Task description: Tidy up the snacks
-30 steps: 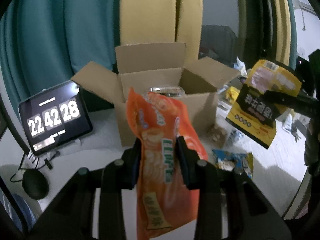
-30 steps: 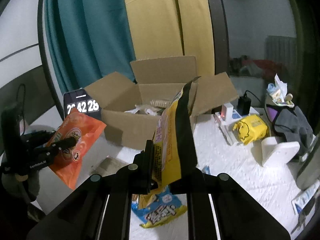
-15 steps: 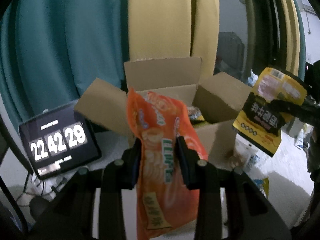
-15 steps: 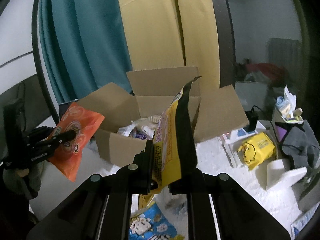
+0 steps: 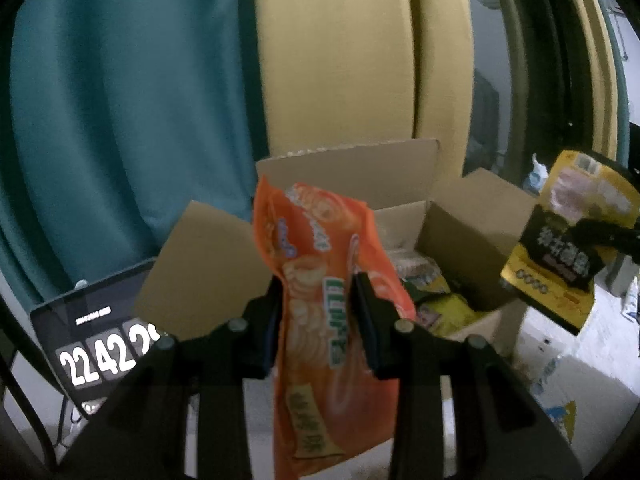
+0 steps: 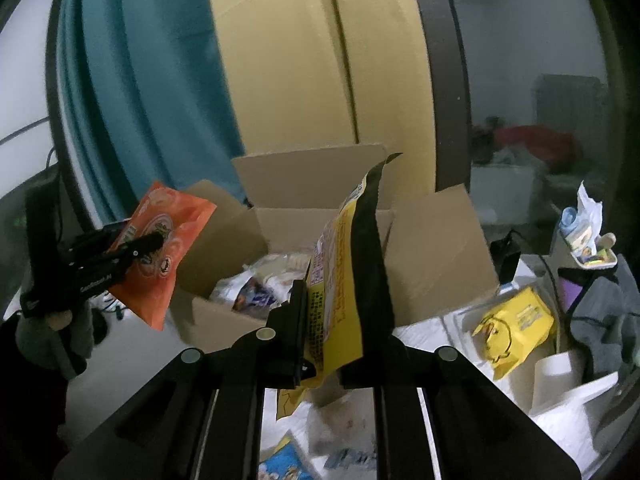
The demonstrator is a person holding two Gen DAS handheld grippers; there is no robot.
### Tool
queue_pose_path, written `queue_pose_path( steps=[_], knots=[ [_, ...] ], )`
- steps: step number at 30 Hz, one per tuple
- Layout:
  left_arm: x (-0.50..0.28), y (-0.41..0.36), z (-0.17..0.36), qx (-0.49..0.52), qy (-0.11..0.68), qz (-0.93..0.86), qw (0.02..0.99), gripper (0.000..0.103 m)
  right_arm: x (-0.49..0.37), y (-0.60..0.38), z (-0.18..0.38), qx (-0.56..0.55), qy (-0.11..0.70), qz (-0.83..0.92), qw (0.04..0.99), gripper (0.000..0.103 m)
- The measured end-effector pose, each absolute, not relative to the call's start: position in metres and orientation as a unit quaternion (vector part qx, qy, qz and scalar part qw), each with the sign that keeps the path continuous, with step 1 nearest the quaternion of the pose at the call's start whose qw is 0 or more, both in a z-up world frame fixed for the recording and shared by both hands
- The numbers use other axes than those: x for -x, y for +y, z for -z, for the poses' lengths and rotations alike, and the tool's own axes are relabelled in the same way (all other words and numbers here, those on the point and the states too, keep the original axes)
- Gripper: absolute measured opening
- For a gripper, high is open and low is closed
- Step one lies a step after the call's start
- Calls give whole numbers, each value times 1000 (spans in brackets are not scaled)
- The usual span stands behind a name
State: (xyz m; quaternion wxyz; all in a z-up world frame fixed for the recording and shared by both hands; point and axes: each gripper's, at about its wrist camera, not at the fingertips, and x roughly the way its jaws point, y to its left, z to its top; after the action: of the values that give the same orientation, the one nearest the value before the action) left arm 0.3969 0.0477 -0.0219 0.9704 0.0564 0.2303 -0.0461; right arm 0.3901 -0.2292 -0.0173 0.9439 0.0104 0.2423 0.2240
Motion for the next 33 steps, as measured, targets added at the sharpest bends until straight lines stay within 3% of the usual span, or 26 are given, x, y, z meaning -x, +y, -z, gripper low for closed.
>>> queue_pose_path(
  steps=[24, 26, 29, 30, 31, 33],
  knots=[
    [-519, 61, 48, -47, 281, 39, 958, 37, -521, -172, 14, 94, 225, -84, 966, 13],
    [-527, 59, 53, -47, 294, 36, 954, 39, -530, -166, 19, 104, 229, -72, 965, 13],
    [-530, 59, 57, -41, 303, 40, 951, 50, -545, -151, 29, 134, 257, -68, 955, 13],
    [-528, 58, 57, -36, 302, 45, 951, 58, -547, -146, 33, 141, 266, -71, 951, 13],
    [-527, 58, 56, -33, 302, 46, 952, 69, -547, -143, 35, 144, 269, -74, 949, 16],
    [-520, 57, 53, -29, 295, 45, 954, 73, -543, -139, 39, 150, 270, -80, 948, 31]
  ],
)
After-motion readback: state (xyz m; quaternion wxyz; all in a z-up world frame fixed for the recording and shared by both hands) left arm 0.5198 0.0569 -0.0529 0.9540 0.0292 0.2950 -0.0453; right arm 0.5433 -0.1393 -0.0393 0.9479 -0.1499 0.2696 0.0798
